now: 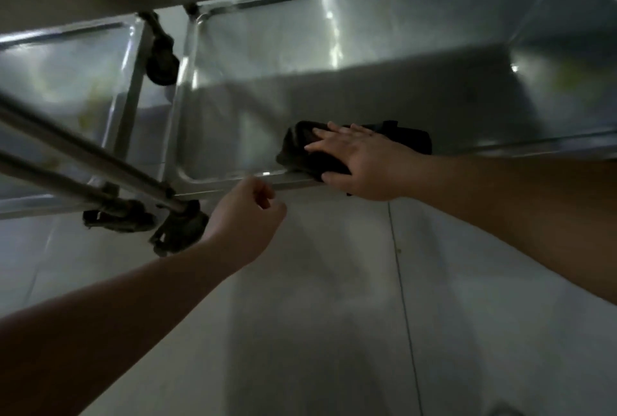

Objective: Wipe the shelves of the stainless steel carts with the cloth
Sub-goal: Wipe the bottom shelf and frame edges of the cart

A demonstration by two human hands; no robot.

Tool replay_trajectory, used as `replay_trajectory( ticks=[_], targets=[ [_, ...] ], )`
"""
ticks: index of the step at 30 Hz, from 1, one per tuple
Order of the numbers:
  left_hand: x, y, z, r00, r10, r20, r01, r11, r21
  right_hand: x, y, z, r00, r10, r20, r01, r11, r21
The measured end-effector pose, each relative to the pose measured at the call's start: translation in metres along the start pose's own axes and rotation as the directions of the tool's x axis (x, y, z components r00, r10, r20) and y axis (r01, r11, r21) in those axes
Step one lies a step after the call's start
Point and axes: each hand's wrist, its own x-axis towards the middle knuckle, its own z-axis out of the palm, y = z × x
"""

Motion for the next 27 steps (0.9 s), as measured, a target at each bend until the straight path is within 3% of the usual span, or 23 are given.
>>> replay_trajectory(
  ticks=[4, 7, 10, 17, 22, 27],
  targets=[
    [0.010, 0.029, 0.025, 0.925, 0.376, -0.062, -0.367, 0.923, 0.116, -0.037, 0.038, -0.005, 0.997, 0.037, -0.073, -0.038, 0.999, -0.018],
    [0.014, 0.050, 0.045, 0.859, 0.500, -0.109, -0.477, 0.859, 0.183, -0.073, 0.071, -0.015, 0.992, 0.087, -0.097, -0.091, 0.995, -0.043],
    [0.018, 0.079, 0.065, 0.851, 0.504, -0.150, -0.479, 0.861, 0.172, -0.112, 0.110, -0.027, 0.984, 0.142, -0.111, -0.149, 0.988, -0.051],
    [0.033, 0.116, 0.100, 0.873, 0.485, -0.047, -0.461, 0.854, 0.242, -0.190, 0.185, -0.056, 0.936, 0.296, -0.191, -0.301, 0.954, 0.002],
    [0.041, 0.131, 0.113, 0.886, 0.462, -0.048, -0.429, 0.854, 0.295, -0.162, 0.157, -0.040, 0.870, 0.397, -0.292, -0.416, 0.909, -0.004],
    [0.058, 0.129, 0.121, 0.872, 0.477, -0.107, -0.424, 0.847, 0.319, -0.120, 0.115, -0.017, 0.921, 0.250, -0.298, -0.289, 0.953, -0.093]
  ],
)
